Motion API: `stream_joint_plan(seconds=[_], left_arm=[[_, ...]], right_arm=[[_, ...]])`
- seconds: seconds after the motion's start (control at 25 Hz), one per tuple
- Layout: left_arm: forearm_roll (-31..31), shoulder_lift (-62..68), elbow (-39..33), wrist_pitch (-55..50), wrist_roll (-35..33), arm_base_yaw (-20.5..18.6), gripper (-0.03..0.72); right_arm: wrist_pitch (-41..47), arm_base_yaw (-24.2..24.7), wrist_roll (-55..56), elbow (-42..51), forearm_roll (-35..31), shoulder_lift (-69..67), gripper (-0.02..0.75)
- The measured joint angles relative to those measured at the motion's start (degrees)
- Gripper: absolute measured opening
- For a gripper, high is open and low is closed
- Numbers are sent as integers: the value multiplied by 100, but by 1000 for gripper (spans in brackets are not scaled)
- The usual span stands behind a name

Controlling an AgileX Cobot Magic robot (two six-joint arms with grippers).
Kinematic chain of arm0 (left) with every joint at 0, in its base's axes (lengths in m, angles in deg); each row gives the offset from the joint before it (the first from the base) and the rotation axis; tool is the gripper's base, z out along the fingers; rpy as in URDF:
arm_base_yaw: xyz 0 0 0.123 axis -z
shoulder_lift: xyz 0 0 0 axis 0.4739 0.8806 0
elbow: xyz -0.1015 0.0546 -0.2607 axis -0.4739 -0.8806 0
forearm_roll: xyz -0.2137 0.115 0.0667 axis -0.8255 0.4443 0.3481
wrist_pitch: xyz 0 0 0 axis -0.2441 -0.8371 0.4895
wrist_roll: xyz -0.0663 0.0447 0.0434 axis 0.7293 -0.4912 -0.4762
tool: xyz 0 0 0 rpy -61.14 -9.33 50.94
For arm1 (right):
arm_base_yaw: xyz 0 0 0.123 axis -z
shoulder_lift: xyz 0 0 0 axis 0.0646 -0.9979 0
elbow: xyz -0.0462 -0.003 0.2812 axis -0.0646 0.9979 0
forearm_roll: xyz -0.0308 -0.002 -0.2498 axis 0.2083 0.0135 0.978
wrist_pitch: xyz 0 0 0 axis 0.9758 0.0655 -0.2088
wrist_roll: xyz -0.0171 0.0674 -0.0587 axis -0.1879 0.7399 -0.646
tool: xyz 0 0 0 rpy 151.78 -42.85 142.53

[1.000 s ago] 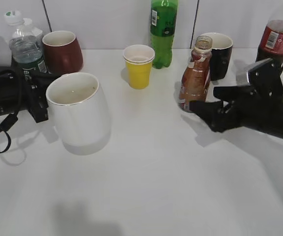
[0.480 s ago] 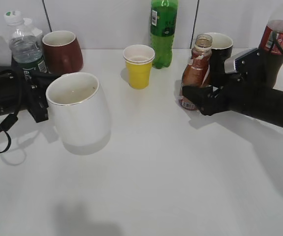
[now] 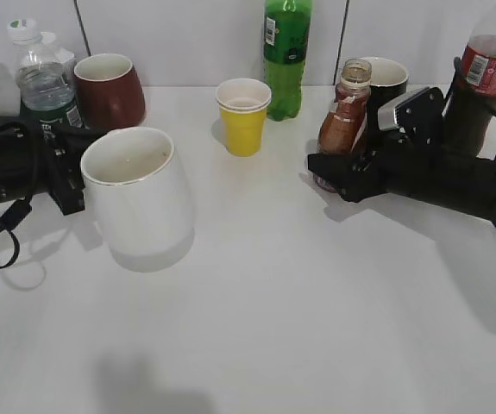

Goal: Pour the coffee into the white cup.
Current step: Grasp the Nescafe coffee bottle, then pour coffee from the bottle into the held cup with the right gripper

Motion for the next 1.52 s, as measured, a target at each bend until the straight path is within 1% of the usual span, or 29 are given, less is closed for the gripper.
stream_joint_plan(seconds=[0.2, 0.72, 0.84, 1.0, 1.2, 1.36, 1.52], left_arm=[[0, 0, 0, 0, 0, 0, 46], [-5, 0, 0, 0, 0, 45, 46], [-5, 0, 0, 0, 0, 242, 46], [-23, 0, 29, -10, 0, 507, 46], [-34, 0, 343, -217, 48, 829, 46], [-134, 0, 660, -744, 172, 1236, 46], [-364, 21, 981, -1127, 220, 1694, 46]], right_arm=[[-18, 0, 11, -44, 52, 0, 545], [-23, 0, 13, -44, 50, 29, 543], [232, 0, -7, 23, 341, 310, 543], [610, 0, -45, 48, 683, 1026, 543], [1159, 0, -185, 53, 942, 1971, 540], [1499, -13, -460, 53, 1100, 2546, 540], [1858, -13, -1142, 53, 1107, 3011, 540]])
